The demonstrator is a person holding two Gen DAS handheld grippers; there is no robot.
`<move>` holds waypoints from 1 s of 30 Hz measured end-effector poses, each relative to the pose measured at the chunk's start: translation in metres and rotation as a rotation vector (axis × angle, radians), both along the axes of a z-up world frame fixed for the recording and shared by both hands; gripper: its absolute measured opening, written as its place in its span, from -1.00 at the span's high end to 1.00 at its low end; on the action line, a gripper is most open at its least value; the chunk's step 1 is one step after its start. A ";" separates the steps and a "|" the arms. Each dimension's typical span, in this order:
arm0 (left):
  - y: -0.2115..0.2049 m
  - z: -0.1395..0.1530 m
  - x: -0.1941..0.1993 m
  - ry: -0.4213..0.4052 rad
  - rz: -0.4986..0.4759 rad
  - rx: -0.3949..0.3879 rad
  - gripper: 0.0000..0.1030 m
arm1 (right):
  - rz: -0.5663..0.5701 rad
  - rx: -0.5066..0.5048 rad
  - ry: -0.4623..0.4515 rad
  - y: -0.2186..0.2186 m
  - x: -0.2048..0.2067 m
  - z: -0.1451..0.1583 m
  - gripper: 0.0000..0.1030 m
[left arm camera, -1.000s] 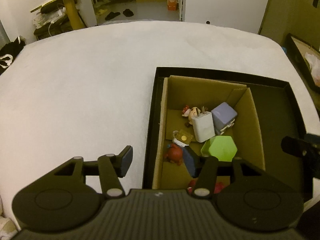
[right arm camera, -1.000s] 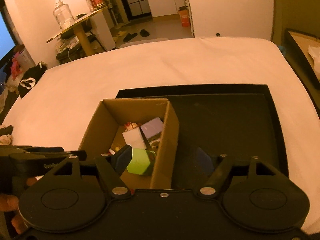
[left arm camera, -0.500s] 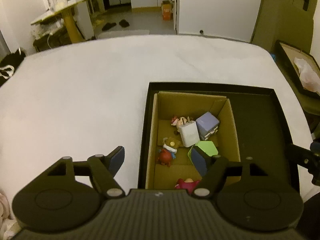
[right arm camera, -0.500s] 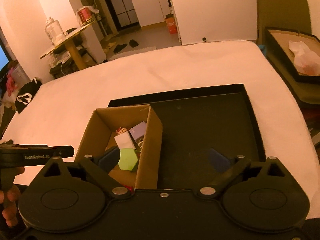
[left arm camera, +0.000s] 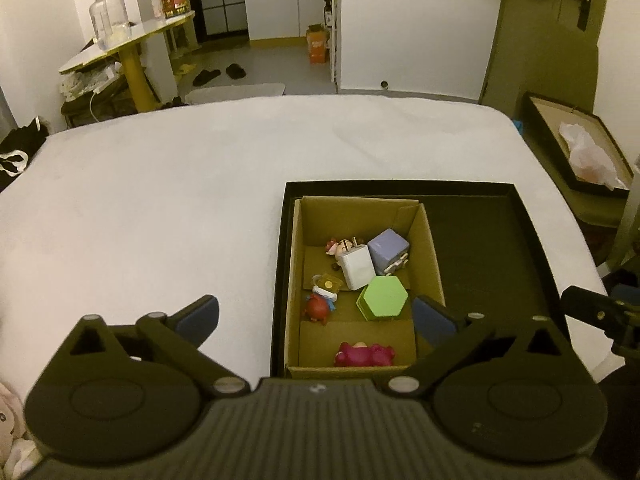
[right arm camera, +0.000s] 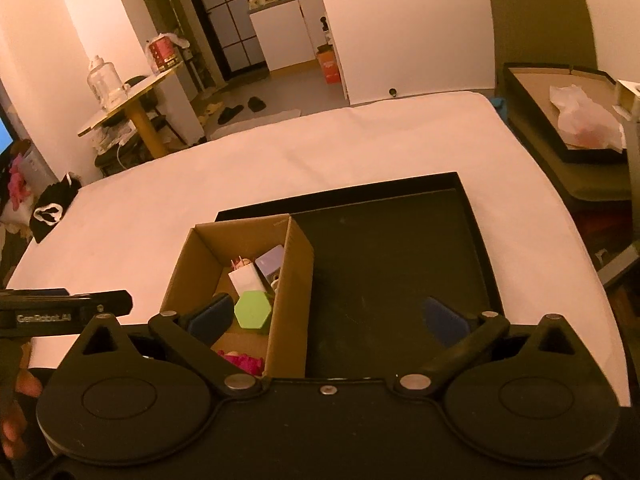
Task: Organize rigid objects
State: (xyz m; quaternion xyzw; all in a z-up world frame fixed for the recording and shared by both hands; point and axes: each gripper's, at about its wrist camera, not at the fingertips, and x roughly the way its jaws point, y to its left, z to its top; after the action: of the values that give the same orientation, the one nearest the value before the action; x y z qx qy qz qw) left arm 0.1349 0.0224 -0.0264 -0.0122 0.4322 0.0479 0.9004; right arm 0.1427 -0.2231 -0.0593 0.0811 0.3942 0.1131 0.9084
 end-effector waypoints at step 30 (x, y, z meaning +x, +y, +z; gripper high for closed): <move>0.006 0.033 -0.093 -0.097 -0.006 -0.061 -0.99 | -0.055 -0.010 -0.035 -0.008 -0.077 0.027 -1.00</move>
State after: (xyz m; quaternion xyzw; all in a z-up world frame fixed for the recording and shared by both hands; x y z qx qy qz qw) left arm 0.0420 0.0281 0.0068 -0.0404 0.3894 0.0313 0.9196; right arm 0.0660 -0.2307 -0.0318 0.0852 0.3763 0.0877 0.9184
